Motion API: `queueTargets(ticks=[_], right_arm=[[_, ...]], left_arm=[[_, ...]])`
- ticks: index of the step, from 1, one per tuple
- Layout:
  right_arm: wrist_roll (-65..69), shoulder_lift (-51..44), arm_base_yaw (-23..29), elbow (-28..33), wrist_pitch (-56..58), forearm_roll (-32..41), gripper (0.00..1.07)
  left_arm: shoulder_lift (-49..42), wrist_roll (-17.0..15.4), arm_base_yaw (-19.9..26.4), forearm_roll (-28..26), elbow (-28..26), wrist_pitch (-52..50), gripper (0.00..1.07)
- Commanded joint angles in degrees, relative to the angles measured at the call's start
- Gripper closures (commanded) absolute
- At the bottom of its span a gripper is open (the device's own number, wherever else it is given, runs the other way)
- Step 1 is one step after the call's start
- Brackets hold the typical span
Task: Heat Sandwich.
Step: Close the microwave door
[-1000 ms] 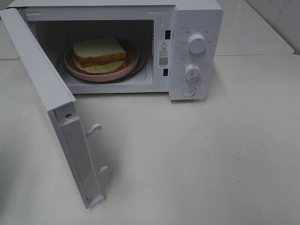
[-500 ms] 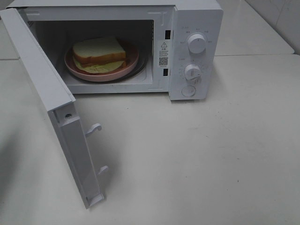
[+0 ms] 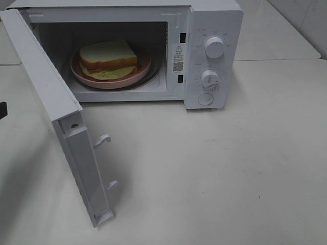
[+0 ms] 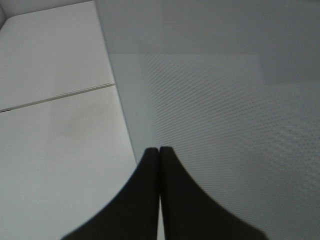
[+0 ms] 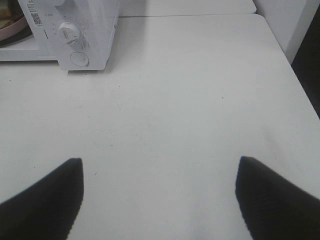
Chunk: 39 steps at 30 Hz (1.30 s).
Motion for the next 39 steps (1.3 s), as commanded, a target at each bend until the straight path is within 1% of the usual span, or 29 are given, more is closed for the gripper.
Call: queueTargets(ticks=[1,2,3,7,12,15,19,20,23,26,27,30,32,34,35,36,37,38,39], right_arm=[[-0.4,-1.55,-0.29,0.23,-0.69,0.11,0.31],[-0.4,-1.55,-0.29,0.23,-0.69,0.11,0.31],[-0.4,-1.55,-0.29,0.23,-0.69,0.11,0.31],[-0.4,-1.55,-0.29,0.23,-0.69,0.11,0.31],[-0.4,-1.55,-0.29,0.23,-0.69,0.11,0.31],[-0.4,-1.55,-0.29,0.23,-0.69,0.11,0.31],[-0.34,-1.55,-0.29,0.23,-0.69,0.11,0.31],[-0.17,-1.55,-0.29,0.23,-0.69,0.0,0.31],[-0.17,-1.55,-0.29,0.23,-0.69,0.0,0.31],[-0.17,-1.55,-0.29,0.23,-0.69,0.0,0.31],[-0.17,-1.55,-0.29,0.23,-0.69,0.0,0.31],[-0.17,-1.55,-0.29,0.23,-0.69,0.0,0.31],[-0.17,-1.55,-0.29,0.23,-0.69,0.0,0.31],[-0.23,-1.55,-0.29,0.23,-0.69,0.0,0.31],[-0.23,-1.55,-0.29,0.23,-0.69,0.0,0.32],[-0.23,-1.55,-0.29,0.23,-0.69,0.0,0.32],[-0.23,-1.55,-0.29,0.23,-0.69,0.0,0.32],[-0.23,-1.55,-0.29,0.23,-0.69,0.0,0.32],[-0.23,-1.55,-0.29,0.23,-0.69,0.0,0.32]], left_arm=[[2.18,-0.23,-2.46,0.0,-1.2,-2.06,1.07],[3.32,-0.23,-3.9,0.0,-1.78,-2.75,1.07],[3.32,-0.23,-3.9,0.0,-1.78,-2.75,1.07],[5.96,-0.23,-6.59,-0.46,-3.67,-3.5,1.07],[7.62,-0.34,-8.54,-0.69,-5.27,-3.67,1.07],[9.4,-0.34,-10.6,-0.69,-7.28,-3.61,1.07],[10.37,-0.34,-11.86,-1.6,-8.71,-3.61,1.07],[11.06,-0.34,-12.78,-3.27,-9.74,-3.61,1.07],[11.86,-0.34,-13.64,-5.04,-10.89,-3.61,1.07],[13.87,-0.17,-15.76,-9.0,-13.24,-3.61,1.07],[13.87,-0.17,-15.76,-9.0,-13.24,-3.61,1.07],[16.44,-0.11,-18.33,-10.83,-16.56,-3.55,1.07],[16.96,0.06,-18.91,-11.34,-17.3,-3.55,1.07],[18.85,0.23,-21.14,-13.35,-19.82,-3.55,1.07],[19.54,0.23,-21.83,-14.44,-20.74,-3.55,1.07],[19.54,0.23,-21.83,-14.44,-20.74,-3.55,1.07],[20.11,0.23,-22.4,-15.41,-21.43,-3.55,1.07],[21.31,0.52,-23.66,-17.99,-23.09,-3.55,1.07],[21.89,1.26,-24.24,-18.85,-23.84,-3.55,1.07]])
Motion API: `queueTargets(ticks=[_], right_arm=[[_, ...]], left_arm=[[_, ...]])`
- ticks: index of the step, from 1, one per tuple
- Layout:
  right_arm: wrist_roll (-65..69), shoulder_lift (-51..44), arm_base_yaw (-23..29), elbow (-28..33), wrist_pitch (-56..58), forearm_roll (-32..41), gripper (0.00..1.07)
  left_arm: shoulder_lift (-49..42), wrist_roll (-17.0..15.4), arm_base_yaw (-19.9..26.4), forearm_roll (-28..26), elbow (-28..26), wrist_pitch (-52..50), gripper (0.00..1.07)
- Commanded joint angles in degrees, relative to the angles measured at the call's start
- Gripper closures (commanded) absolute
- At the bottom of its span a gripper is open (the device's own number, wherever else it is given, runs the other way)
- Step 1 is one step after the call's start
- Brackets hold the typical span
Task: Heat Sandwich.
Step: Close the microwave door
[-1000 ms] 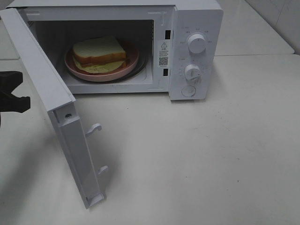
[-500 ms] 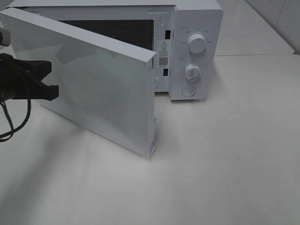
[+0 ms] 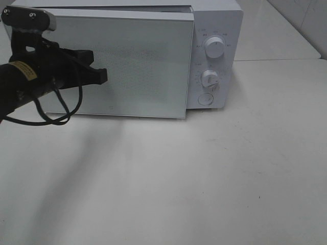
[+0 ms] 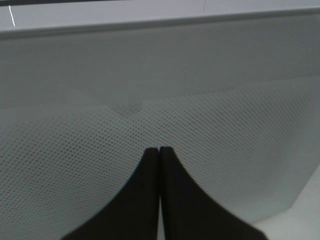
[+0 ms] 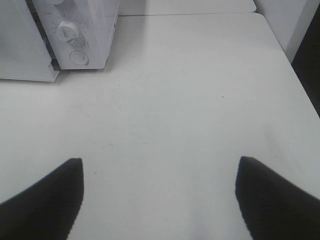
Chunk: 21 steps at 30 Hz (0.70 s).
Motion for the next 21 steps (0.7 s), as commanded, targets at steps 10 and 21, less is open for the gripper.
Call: queueTargets(ticks=[10,21], right_arm=[[-0.17,-1.55,-0.29,0.0,-0.63,0.06,0.32],[0.0,-1.55,-0.29,0.0,-0.63,-0.06,0.32]], left_arm=[[6.82,7.16,-6.65,-12.72,-9.63,0.17,1.07],[11.52,8.08,-7.28,-15.99,-18.05,2.12,1.07]])
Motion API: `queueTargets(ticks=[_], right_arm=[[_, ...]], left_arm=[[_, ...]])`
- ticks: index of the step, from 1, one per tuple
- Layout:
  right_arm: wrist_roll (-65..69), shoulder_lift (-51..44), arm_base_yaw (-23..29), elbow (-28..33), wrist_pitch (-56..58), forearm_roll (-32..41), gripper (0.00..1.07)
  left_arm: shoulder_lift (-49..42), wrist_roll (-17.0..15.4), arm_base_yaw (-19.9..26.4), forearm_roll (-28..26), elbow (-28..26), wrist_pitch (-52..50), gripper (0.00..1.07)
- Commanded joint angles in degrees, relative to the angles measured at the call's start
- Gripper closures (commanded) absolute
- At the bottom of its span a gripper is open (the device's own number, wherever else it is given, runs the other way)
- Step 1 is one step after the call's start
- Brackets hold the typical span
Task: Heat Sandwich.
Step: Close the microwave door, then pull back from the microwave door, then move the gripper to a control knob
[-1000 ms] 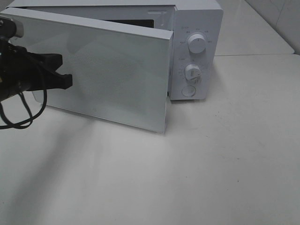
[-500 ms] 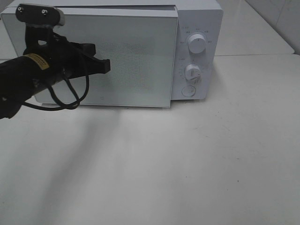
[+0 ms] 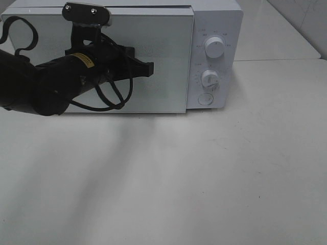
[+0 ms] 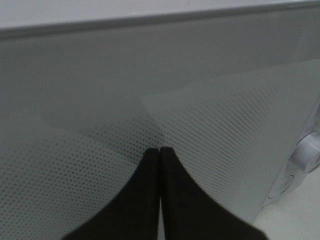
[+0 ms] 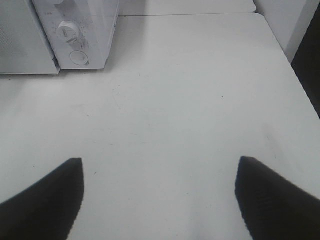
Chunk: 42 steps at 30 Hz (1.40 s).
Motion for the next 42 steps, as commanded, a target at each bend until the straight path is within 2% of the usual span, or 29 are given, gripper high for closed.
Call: queueTargets(ticks=[1,6,9,13,21,24,26,27,29,30,31,32,33,35,36,37,38,42], right_arm=[[0.0,-1.55,-0.29,0.0,-0.63,-0.06,0.32],[-0.11,-1.55,-0.29,0.0,-0.63,-0.06,0.32],[-0.11,-1.55,-0.29,0.0,-0.63,-0.06,0.32],[-0.11,-1.55,-0.29,0.0,-0.63,-0.06,0.32],[-0.11,-1.55,-0.29,0.0,-0.63,-0.06,0.32],[-0.11,-1.55,-0.29,0.0,-0.63,-0.06,0.32],[-0.11,-1.55,-0.29,0.0,-0.63,-0.06,0.32],[-0.11,-1.55,-0.29,0.0,-0.63,-0.06,0.32],[-0.11,-1.55,-0.29,0.0,-0.63,-0.06,0.32],[-0.11,-1.55,-0.29,0.0,-0.63,-0.06,0.32],[-0.11,-1.55,-0.29,0.0,-0.63,-0.06,0.32],[-0.11,-1.55,-0.29,0.0,-0.63,-0.06,0.32],[-0.11,-1.55,-0.29,0.0,-0.63,-0.06,0.32],[-0.11,-1.55,-0.29,0.0,-0.63,-0.06,0.32],[-0.11,-1.55,-0.29,0.0,-0.63,-0.06,0.32],[-0.11,-1.55,-0.29,0.0,-0.63,-0.06,0.32],[-0.11,-1.55,-0.29,0.0,-0.63,-0.06,0.32],[-0.11,-1.55,-0.29,0.0,-0.63,-0.06,0.32]], left_arm=[[1.6,0.69,0.74,-4.53,-3.72,-2.81,1.07],[3.67,2.18,0.74,-5.39,-7.22,-0.17,1.07],[3.38,2.12,0.74,-4.64,-7.22,0.11,1.07],[1.95,2.12,0.29,-3.9,-6.07,0.52,1.07],[-4.47,2.12,-1.6,-3.9,0.4,5.84,1.07],[-7.16,2.12,-1.89,-3.9,2.18,11.29,1.07],[-10.14,2.12,-1.95,-3.44,3.09,20.68,1.07],[-10.14,2.12,-1.95,-3.44,3.09,20.68,1.07],[-11.92,2.18,-1.95,-3.21,3.15,28.59,1.07],[-12.72,2.12,-1.95,-3.21,3.15,32.37,1.04],[-14.09,2.12,-1.95,-3.27,3.15,38.62,0.88],[-14.09,2.12,-1.95,-3.27,3.15,38.62,0.88],[-14.61,2.12,-1.95,-3.27,3.15,41.14,0.79],[-15.87,2.01,-1.95,-3.27,3.15,46.93,0.46],[-16.79,2.01,-1.95,-3.27,3.15,50.82,0.18],[-16.79,2.01,-1.95,-3.27,3.15,50.82,0.18],[-17.25,2.12,-1.95,-3.27,3.15,52.54,0.06],[-19.94,2.23,-1.95,0.34,3.15,60.5,0.07]])
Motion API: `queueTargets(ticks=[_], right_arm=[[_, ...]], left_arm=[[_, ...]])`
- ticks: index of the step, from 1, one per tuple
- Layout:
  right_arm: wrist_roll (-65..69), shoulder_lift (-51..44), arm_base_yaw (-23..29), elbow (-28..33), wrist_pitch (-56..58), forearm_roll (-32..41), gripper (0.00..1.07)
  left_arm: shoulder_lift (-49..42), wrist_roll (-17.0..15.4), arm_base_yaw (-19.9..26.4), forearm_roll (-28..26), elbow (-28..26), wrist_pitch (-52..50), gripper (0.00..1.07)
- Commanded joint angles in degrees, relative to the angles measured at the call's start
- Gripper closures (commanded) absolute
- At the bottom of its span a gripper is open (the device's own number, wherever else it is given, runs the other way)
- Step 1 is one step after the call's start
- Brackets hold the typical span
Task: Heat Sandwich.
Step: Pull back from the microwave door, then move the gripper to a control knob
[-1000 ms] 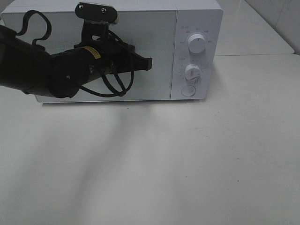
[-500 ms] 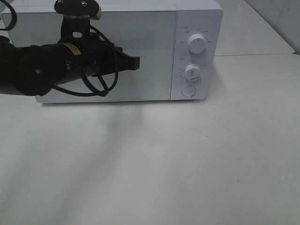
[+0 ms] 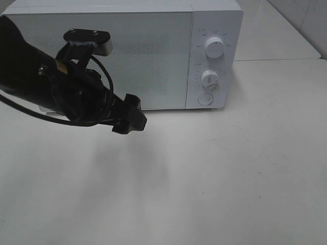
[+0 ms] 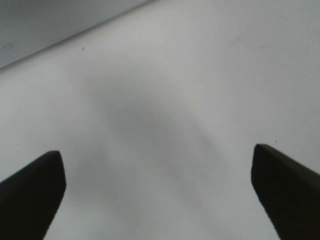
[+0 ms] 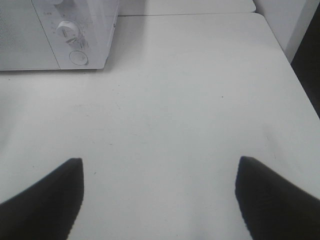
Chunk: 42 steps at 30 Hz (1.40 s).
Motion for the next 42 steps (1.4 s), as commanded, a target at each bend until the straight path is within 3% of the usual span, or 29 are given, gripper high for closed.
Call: queueTargets(ticks=[1,4,9,22,31,36,42], right_arm=[[-0.11,-1.55,-0.29,0.0,-0.63,0.0,0.32],[-0.11,-1.55,-0.29,0.0,-0.63,0.0,0.32],[-0.11,-1.55,-0.29,0.0,-0.63,0.0,0.32],[-0.11,-1.55,-0.29,0.0,-0.63,0.0,0.32],[-0.17,-1.55,-0.29,0.0,-0.63,0.06,0.32],[-0.17,-1.55,-0.29,0.0,-0.63,0.06,0.32],[-0.17,-1.55,-0.29,0.0,-0.63,0.06,0.32]], left_arm=[[-2.92,0.11,-0.11,4.81,0.06,8.02,0.07],[-6.02,-1.66,0.11,10.71,0.06,16.44,0.07],[-8.82,-5.73,3.44,12.43,0.06,21.66,0.07],[-18.33,-8.08,24.64,11.46,0.06,41.14,0.07],[-26.18,-8.59,34.15,12.38,0.23,48.24,0.08],[-32.14,-8.59,36.96,12.55,4.3,48.01,0.08],[-39.59,-8.59,37.01,15.13,10.03,46.12,0.08]])
